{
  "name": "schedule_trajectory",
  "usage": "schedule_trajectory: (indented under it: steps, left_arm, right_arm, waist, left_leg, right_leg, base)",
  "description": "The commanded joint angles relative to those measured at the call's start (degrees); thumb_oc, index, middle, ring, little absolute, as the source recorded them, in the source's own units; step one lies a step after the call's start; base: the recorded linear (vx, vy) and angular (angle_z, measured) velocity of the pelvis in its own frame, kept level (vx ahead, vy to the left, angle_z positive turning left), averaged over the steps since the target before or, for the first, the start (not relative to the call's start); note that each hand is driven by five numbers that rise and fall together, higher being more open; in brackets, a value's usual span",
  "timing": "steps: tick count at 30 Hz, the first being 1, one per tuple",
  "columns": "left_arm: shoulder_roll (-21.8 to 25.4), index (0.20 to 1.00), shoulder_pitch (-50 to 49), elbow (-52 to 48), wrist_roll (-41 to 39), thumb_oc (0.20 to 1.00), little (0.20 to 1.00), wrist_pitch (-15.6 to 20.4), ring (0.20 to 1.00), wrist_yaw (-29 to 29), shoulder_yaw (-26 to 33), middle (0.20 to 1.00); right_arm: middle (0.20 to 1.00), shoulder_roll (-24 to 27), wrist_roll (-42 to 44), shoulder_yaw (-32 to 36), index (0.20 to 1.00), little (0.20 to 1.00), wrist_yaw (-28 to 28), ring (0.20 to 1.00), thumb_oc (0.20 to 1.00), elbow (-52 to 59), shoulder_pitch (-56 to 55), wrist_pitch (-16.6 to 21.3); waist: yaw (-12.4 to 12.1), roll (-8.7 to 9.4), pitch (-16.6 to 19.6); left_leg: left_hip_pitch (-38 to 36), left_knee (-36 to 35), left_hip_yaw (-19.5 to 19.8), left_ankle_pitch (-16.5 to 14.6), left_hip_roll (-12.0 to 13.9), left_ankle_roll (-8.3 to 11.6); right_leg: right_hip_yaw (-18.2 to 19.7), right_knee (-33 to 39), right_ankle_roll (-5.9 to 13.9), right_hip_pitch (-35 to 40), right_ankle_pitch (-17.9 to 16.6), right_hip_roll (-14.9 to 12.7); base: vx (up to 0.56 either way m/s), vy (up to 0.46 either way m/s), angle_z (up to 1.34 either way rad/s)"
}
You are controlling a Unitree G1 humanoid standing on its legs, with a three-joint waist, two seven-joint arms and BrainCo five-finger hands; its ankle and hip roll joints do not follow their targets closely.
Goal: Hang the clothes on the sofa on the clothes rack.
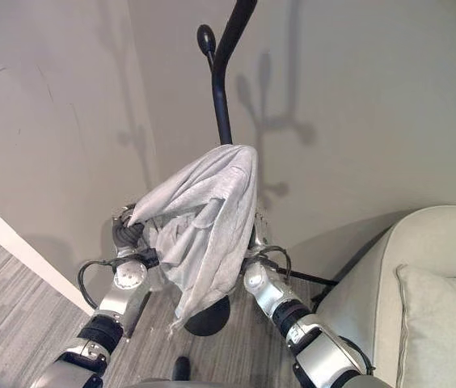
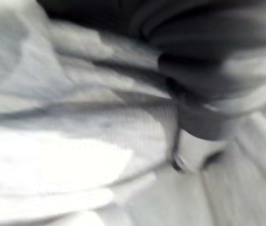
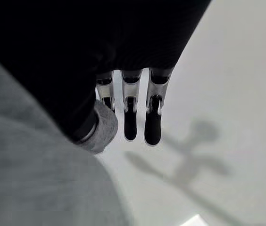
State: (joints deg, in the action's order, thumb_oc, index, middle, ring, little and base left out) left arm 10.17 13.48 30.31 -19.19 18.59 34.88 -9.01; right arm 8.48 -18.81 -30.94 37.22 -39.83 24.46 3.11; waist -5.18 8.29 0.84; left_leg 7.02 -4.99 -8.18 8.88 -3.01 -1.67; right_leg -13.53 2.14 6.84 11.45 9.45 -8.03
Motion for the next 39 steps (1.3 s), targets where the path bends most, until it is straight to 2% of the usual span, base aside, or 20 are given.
schedule_trajectory:
  steps: [1,2,3,4,8,12,14,15,21,24,26,27,29,31,32,33,34,36,39]
  left_arm:
    - [1.54,1.0,1.71,1.95,-3.95,1.0,1.0,4.35,1.0,-1.11,1.88,1.0]
    - [1.54,1.0,0.87,2.2,-4.43,1.0,1.0,4.59,1.0,-1.21,2.62,1.0]
    - [1.5,1.0,0.0,2.43,-4.95,1.0,1.0,4.9,1.0,-1.35,3.31,1.0]
    - [1.32,1.0,-1.16,3.02,-7.4,1.0,1.0,5.54,1.0,-2.49,4.32,1.0]
    - [0.52,1.0,-5.44,6.63,-18.14,1.0,1.0,6.55,1.0,-8.87,8.77,1.0]
    - [1.7,1.0,-10.29,10.81,-19.94,1.0,1.0,6.29,1.0,-14.43,12.58,1.0]
    - [1.8,1.0,-11.08,11.87,-21.86,1.0,1.0,6.71,1.0,-16.01,13.65,1.0]
    - [1.85,1.0,-13.67,12.89,-24.61,1.0,1.0,6.54,1.0,-20.81,15.74,1.0]
    - [2.23,1.0,-16.76,12.54,-25.63,1.0,1.0,6.04,1.0,-24.09,17.11,1.0]
    - [0.81,1.0,-18.97,14.42,-29.9,1.0,1.0,4.81,1.0,-27.11,18.06,1.0]
    - [-0.46,1.0,-20.76,16.96,-31.59,1.0,1.0,3.31,1.0,-28.79,18.86,1.0]
    - [-1.81,1.0,-21.72,22.72,-33.41,1.0,1.0,1.05,1.0,-30.06,19.76,1.0]
    - [-2.12,1.0,-22.55,24.69,-33.03,1.0,1.0,-0.04,1.0,-30.97,19.43,1.0]
    - [-2.6,1.0,-23.44,30.33,-32.12,1.0,1.0,-2.09,1.0,-32.11,19.26,1.0]
    - [-2.47,1.0,-23.19,36.09,-30.41,1.0,1.0,-4.25,1.0,-32.43,19.44,1.0]
    - [-2.47,1.0,-23.09,36.15,-30.42,1.0,1.0,-4.24,1.0,-32.47,19.45,1.0]
    - [-2.3,1.0,-23.09,40.54,-28.88,1.0,1.0,-5.91,1.0,-33.4,19.88,1.0]
    - [-1.92,1.0,-23.02,46.17,-27.16,1.0,1.0,-6.99,1.0,-34.05,20.75,1.0]
    - [-2.21,1.0,-21.46,49.58,-26.01,1.0,1.0,-8.01,1.0,-34.47,20.09,1.0]
  right_arm:
    - [0.2,2.18,2.85,-0.79,0.2,0.2,-1.9,0.2,0.2,2.18,-0.67,3.35]
    - [0.231,2.15,4.11,-0.51,0.231,0.231,-2.36,0.231,0.231,2.93,-1.38,4.04]
    - [0.95,2.12,5.48,-0.2,0.95,0.95,-2.65,0.95,0.95,3.54,-2.02,4.76]
    - [1.0,1.91,8.25,0.47,1.0,1.0,-3.15,1.0,1.0,4.41,-2.62,6.01]
    - [1.0,3.09,17.89,3.7,1.0,1.0,-7.12,1.0,1.0,7.15,-6.35,9.05]
    - [1.0,5.29,20.97,9.23,1.0,1.0,-7.62,1.0,1.0,11.32,-11.09,11.7]
    - [1.0,5.61,21.02,10.25,1.0,1.0,-7.95,1.0,1.0,12.54,-12.23,11.8]
    - [1.0,6.62,22.18,14.15,1.0,1.0,-9.43,1.0,1.0,16.29,-16.85,13.3]
    - [1.0,6.42,28.77,19.09,1.0,1.0,-11.85,1.0,1.0,20.06,-22.37,16.64]
    - [1.0,4.12,35.58,21.9,1.0,1.0,-14.72,1.0,1.0,20.23,-26.43,18.64]
    - [1.0,1.92,41.15,23.21,1.0,1.0,-16.4,1.0,1.0,17.54,-28.81,19.67]
    - [1.0,-0.57,46.44,23.93,1.0,1.0,-18.39,1.0,1.0,13.39,-30.71,19.95]
    - [1.0,-1.43,49.56,23.99,1.0,1.0,-19.74,1.0,1.0,11.29,-31.3,19.74]
    - [1.0,-4.44,61.09,24.85,1.0,1.0,-23.33,1.0,1.0,5.17,-31.82,19.73]
    - [1.0,-6.97,71.84,26.57,1.0,1.0,-25.65,1.0,1.0,0.25,-31.41,19.23]
    - [1.0,-6.93,71.95,26.62,1.0,1.0,-25.79,1.0,1.0,0.11,-31.29,19.27]
    - [1.0,-9.6,82.4,29.32,1.0,1.0,-28.44,1.0,1.0,-4.3,-31.15,18.11]
    - [1.0,-10.92,88.77,31.59,1.0,1.0,-30.91,1.0,1.0,-14.34,-30.07,14.84]
    - [1.0,-10.88,93.51,35.4,1.0,1.0,-32.1,1.0,1.0,-26.96,-26.16,11.82]
  waist:
    - [-2.09,-2.34,1.03]
    - [-2.19,-2.34,1.13]
    - [-2.27,-2.35,1.23]
    - [-2.41,-2.42,1.3]
    - [-3.06,-2.53,1.71]
    - [-3.6,-3.0,1.97]
    - [-3.69,-3.04,2.08]
    - [-3.67,-3.35,2.19]
    - [-3.28,-3.81,2.03]
    - [-2.83,-4.22,1.82]
    - [-2.59,-4.45,1.34]
    - [-2.32,-4.87,1.18]
    - [-2.19,-5.07,1.12]
    - [-1.96,-5.35,1.14]
    - [-1.86,-5.34,1.22]
    - [-1.89,-5.41,1.29]
    - [-1.76,-5.22,1.3]
    - [-1.88,-4.82,1.62]
    - [-2.58,-4.57,1.71]
  left_leg:
    - [-0.81,0.84,0.48,-3.04,0.97,0.86]
    - [-0.92,0.86,0.47,-3.03,0.94,0.91]
    - [-1.0,0.86,0.53,-3.0,0.91,0.95]
    - [-1.04,0.89,0.55,-2.97,0.95,1.0]
    - [-1.31,1.12,0.5,-3.07,0.83,1.12]
    - [-1.68,1.13,0.36,-3.2,0.83,1.18]
    - [-1.79,1.1,0.3,-3.26,0.81,1.17]
    - [-2.07,1.12,0.21,-3.43,0.72,1.1]
    - [-2.2,1.19,-0.1,-3.45,0.73,0.98]
    - [-2.13,1.37,-0.47,-3.51,0.73,0.95]
    - [-2.5,1.45,-0.61,-3.74,0.57,0.82]
    - [-2.72,1.57,-0.83,-3.96,0.56,0.75]
    - [-2.8,1.63,-0.95,-4.04,0.58,0.73]
    - [-2.91,1.72,-1.06,-4.12,0.76,0.85]
    - [-2.92,1.67,-1.03,-4.18,0.7,1.01]
    - [-2.7,1.72,-1.05,-4.1,0.81,1.02]
    - [-2.92,1.62,-0.97,-4.2,0.61,1.18]
    - [-2.87,1.55,-0.83,-4.17,0.54,1.5]
    - [-2.45,1.53,-0.44,-4.12,0.65,1.68]
  right_leg:
    - [-0.11,-3.21,-0.64,-1.22,-2.29,3.01]
    - [-0.13,-3.04,-0.63,-1.01,-2.35,3.03]
    - [-0.24,-2.93,-0.62,-0.91,-2.36,3.07]
    - [-0.3,-2.86,-0.64,-0.79,-2.33,3.06]
    - [-1.09,-2.34,-0.49,-0.15,-2.4,2.85]
    - [-1.71,-2.29,-0.07,0.14,-2.62,2.36]
    - [-1.79,-2.31,0.02,0.22,-2.62,2.23]
    - [-2.42,-2.61,0.34,0.46,-2.85,1.82]
    - [-3.26,-3.38,0.6,0.32,-3.29,1.3]
    - [-3.69,-4.02,0.8,-0.06,-3.64,1.03]
    - [-3.95,-4.65,1.03,-0.02,-3.64,0.63]
    - [-4.02,-4.97,1.14,-0.27,-3.72,0.39]
    - [-3.99,-5.05,1.16,-0.42,-3.81,0.34]
    - [-3.99,-5.09,1.07,-0.6,-3.78,0.34]
    - [-3.96,-4.97,1.02,-0.6,-3.7,0.39]
    - [-3.94,-4.85,0.97,-0.75,-3.88,0.51]
    - [-4.01,-4.81,1.03,-0.52,-3.77,0.35]
    - [-4.06,-4.71,0.88,-0.51,-3.96,0.37]
    - [-4.37,-4.49,0.58,-0.69,-3.71,0.74]
  base:
    - [0.0,0.0,0.0]
    - [0.0,0.0,0.0]
    - [0.0,0.0,0.0]
    - [0.0,0.0,0.0]
    - [0.0,-0.003,0.01]
    - [-0.01,-0.001,0.06]
    - [0.0,0.0,0.0]
    - [0.0,0.0,0.0]
    - [-0.02,0.0,0.0]
    - [-0.03,0.0,-0.04]
    - [-0.04,0.005,-0.02]
    - [-0.04,0.007,-0.04]
    - [-0.02,0.005,-0.03]
    - [-0.03,0.013,-0.04]
    - [-0.03,0.009,-0.05]
    - [0.0,0.0,0.0]
    - [0.0,0.0,0.0]
    - [0.0,0.0,0.0]
    - [0.0,-0.001,0.01]
